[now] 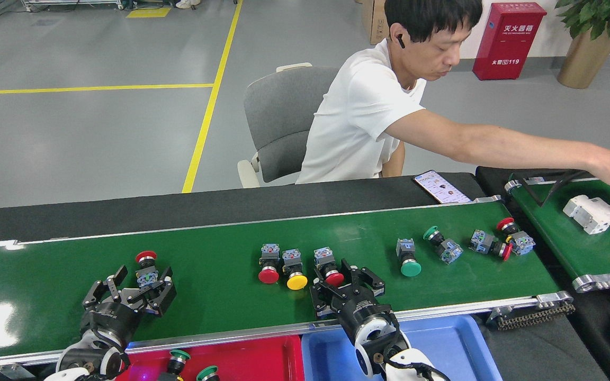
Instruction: Pick switch part from conveyor to tray
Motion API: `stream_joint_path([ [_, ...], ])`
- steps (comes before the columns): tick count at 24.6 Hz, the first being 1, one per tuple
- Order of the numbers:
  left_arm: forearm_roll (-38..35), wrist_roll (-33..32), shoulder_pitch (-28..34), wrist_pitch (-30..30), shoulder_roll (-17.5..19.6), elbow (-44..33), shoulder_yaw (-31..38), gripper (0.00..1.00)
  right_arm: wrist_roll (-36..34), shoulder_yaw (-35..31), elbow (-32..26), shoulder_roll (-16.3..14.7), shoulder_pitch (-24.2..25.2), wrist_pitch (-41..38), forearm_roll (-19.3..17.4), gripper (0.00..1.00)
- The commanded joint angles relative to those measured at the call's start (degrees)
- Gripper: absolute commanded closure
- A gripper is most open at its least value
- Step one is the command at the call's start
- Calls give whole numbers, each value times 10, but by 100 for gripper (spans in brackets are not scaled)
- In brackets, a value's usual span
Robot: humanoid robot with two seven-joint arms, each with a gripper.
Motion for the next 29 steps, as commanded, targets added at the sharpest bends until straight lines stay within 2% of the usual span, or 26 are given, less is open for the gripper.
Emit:
stream_joint_path([
  [1, 0, 8, -10, 3, 16, 8, 2, 55, -2, -2, -18, -2, -4, -30, -2, 91],
  [3, 3, 12, -5, -3, 23, 9, 1, 80, -3, -4, -59, -12, 17, -61, -21, 91],
  [4, 3, 14, -4, -3, 23, 9, 2, 90, -3, -5, -96, -31, 35, -81, -35, 91],
  [7, 13, 22, 2, -5, 21, 6, 7, 96, -3, -5, -209, -94, 99, -149, -79, 89],
  [9, 38, 28, 16, -5, 21, -6, 7, 96, -3, -4, -263, -107, 142, -202, -92, 85],
  [10, 56, 28, 33, -6, 23, -39, 7, 96, -3, -4, -283, -108, 168, -235, -93, 82],
  [12, 82, 28, 84, -25, 24, -114, 10, 95, 0, -1, -294, -106, 194, -293, -92, 72],
  [13, 91, 28, 121, -43, 23, -170, 12, 95, 2, 3, -294, -102, 201, -313, -90, 58],
  [14, 93, 28, 159, -58, 21, -221, 14, 95, 5, 10, -293, -97, 203, -318, -89, 23],
  [15, 93, 29, 206, -73, 17, -280, 18, 95, 16, 21, -291, -86, 204, -303, -81, 6],
  [18, 88, 57, 298, -111, 13, -354, 4, 94, 26, 22, -287, -77, 200, -269, -75, 3],
  [21, 56, 77, 328, -132, 23, -361, -34, 93, 26, 19, -286, -75, 195, -259, -75, 3],
  [22, 29, 92, 331, -132, 23, -357, -39, 90, 26, 16, -287, -75, 193, -254, -75, 3],
  [23, -2, 107, 332, -133, 21, -351, -39, 81, 25, 4, -292, -75, 192, -241, -76, 3],
  [25, -27, 124, 332, -129, 13, -337, -33, 41, 25, -41, -297, -74, 190, -197, -75, 3],
  [26, -27, 126, 332, -130, 13, -332, -31, 25, 24, -61, -298, -73, 187, -167, -75, 4],
  [27, -26, 127, 332, -130, 13, -332, -30, 0, 24, -79, -298, -74, 181, -133, -74, 4],
  [29, -24, 127, 331, -130, 13, -332, -27, 0, 22, -115, -298, -82, 177, -69, -74, 3],
])
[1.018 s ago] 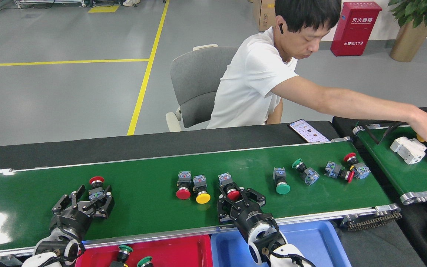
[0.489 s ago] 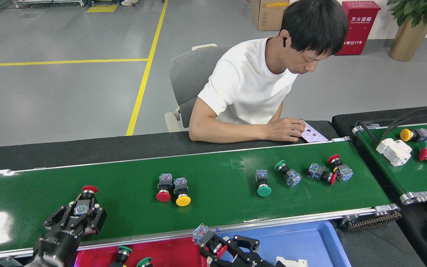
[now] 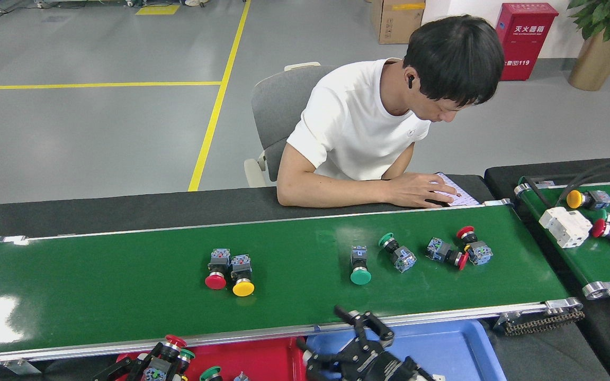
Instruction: Pick switch part from conveyor to tray
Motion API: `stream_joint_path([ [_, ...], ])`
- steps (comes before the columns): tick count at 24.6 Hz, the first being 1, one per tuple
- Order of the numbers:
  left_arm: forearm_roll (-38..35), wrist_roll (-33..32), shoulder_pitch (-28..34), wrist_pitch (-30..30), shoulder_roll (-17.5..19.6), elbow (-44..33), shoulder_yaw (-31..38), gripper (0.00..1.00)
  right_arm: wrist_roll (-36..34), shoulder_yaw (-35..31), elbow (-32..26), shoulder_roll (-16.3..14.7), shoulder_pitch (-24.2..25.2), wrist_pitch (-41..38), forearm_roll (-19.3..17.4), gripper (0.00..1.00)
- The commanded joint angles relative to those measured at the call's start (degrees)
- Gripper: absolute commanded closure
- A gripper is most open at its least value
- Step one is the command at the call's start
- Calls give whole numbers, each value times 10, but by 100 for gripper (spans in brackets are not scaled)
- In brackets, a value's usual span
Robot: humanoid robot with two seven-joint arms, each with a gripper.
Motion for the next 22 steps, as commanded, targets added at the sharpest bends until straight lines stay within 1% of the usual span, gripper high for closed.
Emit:
stream_joint_path([
  [1, 2, 9, -2, -1, 0, -4, 12, 0, -5, -34, -8, -14, -6, 60, 0, 3],
  [2, 8, 9, -1, 0, -3, -3, 28, 0, -10, -64, -8, -31, 1, 61, -1, 2],
  [3, 14, 9, -1, -1, -8, -3, 39, 0, -18, -82, -8, -39, 9, 60, -1, 1],
  [6, 44, 8, 0, -1, -36, -3, 111, 0, -69, -135, -26, -45, 72, 46, -3, 1],
  [8, 61, 5, 5, -2, -51, -1, 161, 0, -82, -158, -49, -47, 124, 13, -5, 1],
  [10, 86, 1, 16, -5, -60, 10, 198, 0, -83, -172, -50, -45, 140, -22, -5, 1],
  [12, 120, -11, 25, -4, -60, 17, 220, 0, -83, -171, -50, -44, 140, -25, -5, 1],
  [14, 166, -43, 34, -4, -58, 25, 237, 0, -79, -171, -47, -39, 129, -22, -4, 2],
  [16, 179, -53, 34, 0, -57, 27, 239, 0, -76, -163, -39, -30, 103, -21, -2, 3],
  [18, 178, -52, 34, 2, -57, 26, 240, 0, -76, -136, -15, 5, 66, -20, 4, 3],
  [19, 177, -51, 35, 3, -57, 26, 241, 0, -74, -115, 11, 26, 30, -11, 19, 3],
  [21, 174, -50, 32, 4, -56, 23, 234, 0, -56, -80, 66, 45, -23, 14, 52, 3],
  [22, 166, -50, 23, 6, -55, 23, 232, 0, -47, -57, 103, 53, -57, 34, 57, 3],
])
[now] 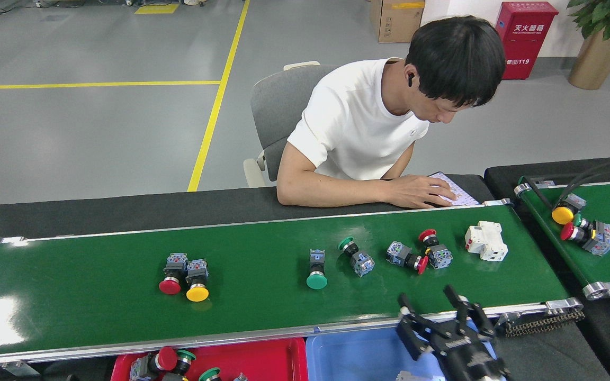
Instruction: Pick switch part from conveyor to tray
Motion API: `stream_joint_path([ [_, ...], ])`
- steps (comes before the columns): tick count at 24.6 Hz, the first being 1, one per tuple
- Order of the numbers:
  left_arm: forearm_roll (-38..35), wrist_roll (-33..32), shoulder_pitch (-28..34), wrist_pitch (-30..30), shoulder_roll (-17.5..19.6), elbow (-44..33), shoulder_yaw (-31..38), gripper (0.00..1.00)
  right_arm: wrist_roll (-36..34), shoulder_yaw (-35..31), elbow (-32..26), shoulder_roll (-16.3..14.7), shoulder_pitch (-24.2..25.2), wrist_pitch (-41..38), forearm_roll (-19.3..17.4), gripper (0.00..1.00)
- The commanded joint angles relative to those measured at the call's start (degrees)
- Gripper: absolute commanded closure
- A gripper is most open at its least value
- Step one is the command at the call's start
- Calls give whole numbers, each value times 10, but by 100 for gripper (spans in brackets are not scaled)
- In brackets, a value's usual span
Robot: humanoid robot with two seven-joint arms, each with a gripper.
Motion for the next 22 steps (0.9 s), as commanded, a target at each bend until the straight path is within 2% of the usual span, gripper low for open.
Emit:
stream_joint_path([
  [1, -21, 1, -13, 6, 7, -8, -1, 0, 15, 27, 38, 12, -41, 35, 8, 3],
  [4, -103, 2, -66, 23, -2, -2, -17, 0, 14, 85, 126, 26, -113, 69, 9, 3],
  [6, -112, 1, -83, 31, -3, -1, -40, 0, 12, 127, 197, 49, -160, 90, 11, 3],
  [8, -114, 1, -91, 41, 1, 2, -69, 0, 10, 152, 245, 60, -191, 110, 9, 3],
  [9, -116, -1, -97, 49, 2, 6, -87, 0, 10, 163, 259, 61, -201, 114, 6, 7],
  [10, -116, -2, -101, 54, 4, 10, -99, 0, 9, 167, 263, 61, -203, 116, 5, 19],
  [12, -117, -5, -111, 66, 7, 22, -125, 0, 2, 177, 262, 58, -204, 106, 7, 63],
  [13, -123, -6, -117, 71, 7, 29, -132, 0, 0, 183, 262, 58, -204, 105, 9, 73],
  [14, -129, -6, -125, 75, 6, 35, -137, 0, 1, 186, 262, 59, -205, 108, 9, 75],
  [15, -139, -6, -136, 80, 6, 44, -143, 0, 0, 189, 262, 58, -204, 108, 9, 84],
  [18, -157, -6, -177, 90, 5, 86, -147, 0, -2, 190, 258, 55, -204, 104, 7, 96],
  [20, -161, -6, -202, 91, 6, 107, -146, 0, -3, 190, 255, 55, -204, 102, 5, 96],
  [22, -165, -6, -225, 97, 9, 130, -146, 0, -2, 190, 215, 51, -194, 86, 5, 96],
])
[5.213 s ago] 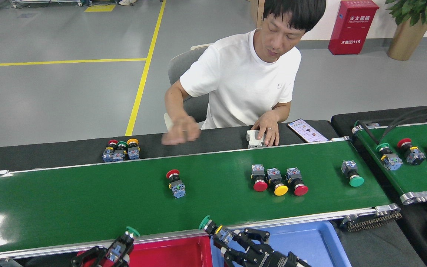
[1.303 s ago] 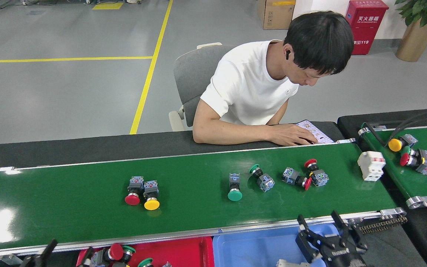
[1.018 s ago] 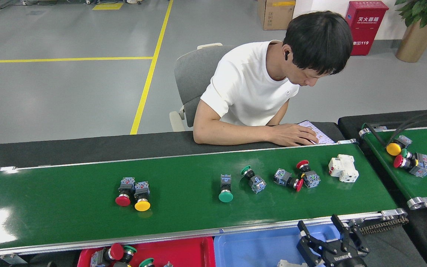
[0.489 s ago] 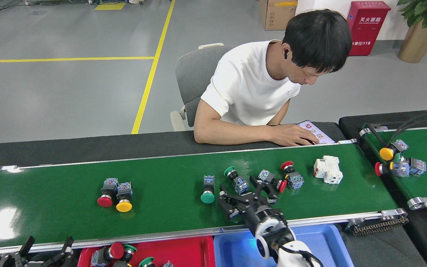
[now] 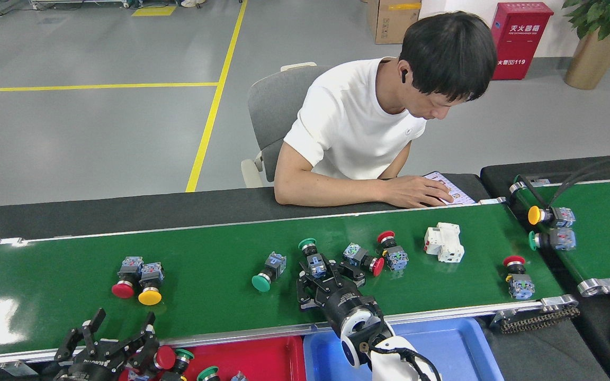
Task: Pick switch part from conveyor to tray
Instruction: 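Grasp the white switch body, lift it and drop it into the blue tray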
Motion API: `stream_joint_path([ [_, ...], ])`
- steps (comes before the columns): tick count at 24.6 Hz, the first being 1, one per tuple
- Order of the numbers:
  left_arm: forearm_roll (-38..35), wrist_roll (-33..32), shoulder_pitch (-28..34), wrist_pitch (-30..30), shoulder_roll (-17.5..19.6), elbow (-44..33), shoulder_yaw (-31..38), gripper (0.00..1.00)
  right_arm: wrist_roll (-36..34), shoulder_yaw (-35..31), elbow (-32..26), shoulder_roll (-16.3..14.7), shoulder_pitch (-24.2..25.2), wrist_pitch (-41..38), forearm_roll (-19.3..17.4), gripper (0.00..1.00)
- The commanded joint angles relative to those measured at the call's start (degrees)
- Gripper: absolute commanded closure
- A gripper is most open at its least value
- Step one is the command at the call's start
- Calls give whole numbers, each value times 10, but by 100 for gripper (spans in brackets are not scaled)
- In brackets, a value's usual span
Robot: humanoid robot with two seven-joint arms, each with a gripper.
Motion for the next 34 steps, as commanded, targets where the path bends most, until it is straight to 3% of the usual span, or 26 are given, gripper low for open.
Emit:
stream_joint_path([
  [1, -2, 1, -20, 8, 10, 12, 1, 0, -4, 0, -47, -8, 6, -27, -2, 96],
  [5, -2, 1, -57, 17, 25, 57, 1, 0, 0, -1, -187, -52, 89, -94, -2, 96],
  [7, -2, 2, -78, 23, 35, 88, 0, 0, 0, -1, -249, -69, 144, -167, -3, 95],
  [9, -2, 3, -101, 24, 41, 117, 0, 0, 0, -1, -271, -71, 181, -239, -2, 86],
  [10, -2, 4, -113, 24, 46, 131, 0, 0, 7, 0, -270, -71, 190, -254, -2, 67],
  [11, -2, 5, -124, 24, 52, 148, -1, 0, 29, 2, -269, -64, 196, -255, -2, 25],
  [12, -2, 6, -135, 24, 58, 167, -3, 0, 61, 3, -269, -56, 201, -253, -2, 1],
  [14, -2, 9, -158, 24, 72, 203, -15, 5, 83, -1, -269, -39, 204, -247, -2, 2],
  [17, -1, 10, -175, 23, 93, 230, -24, 26, 83, -5, -269, -35, 201, -241, -3, 2],
  [18, -1, 12, -177, 19, 98, 231, -26, 53, 83, -6, -269, -35, 199, -241, -3, 2],
  [19, -1, 13, -177, 17, 103, 232, -28, 70, 83, -10, -271, -33, 198, -239, -4, 2],
  [21, 1, 15, -176, 15, 110, 231, -36, 92, 83, -42, -278, -32, 192, -221, -4, 2],
  [25, 7, 16, -172, 2, 108, 227, -37, 97, 79, -135, -282, -20, 159, -98, -2, 3],
  [29, 41, 37, -140, -5, 107, 192, -34, 97, 69, -196, -284, -73, 164, -31, -3, 2],
  [32, 89, 37, -65, -34, 114, 95, -22, 97, 15, -229, -287, -91, 204, -31, -3, 2],
  [34, 107, 37, 16, -54, 112, -4, 3, 96, -6, -231, -302, -95, 232, -32, -3, 2],
])
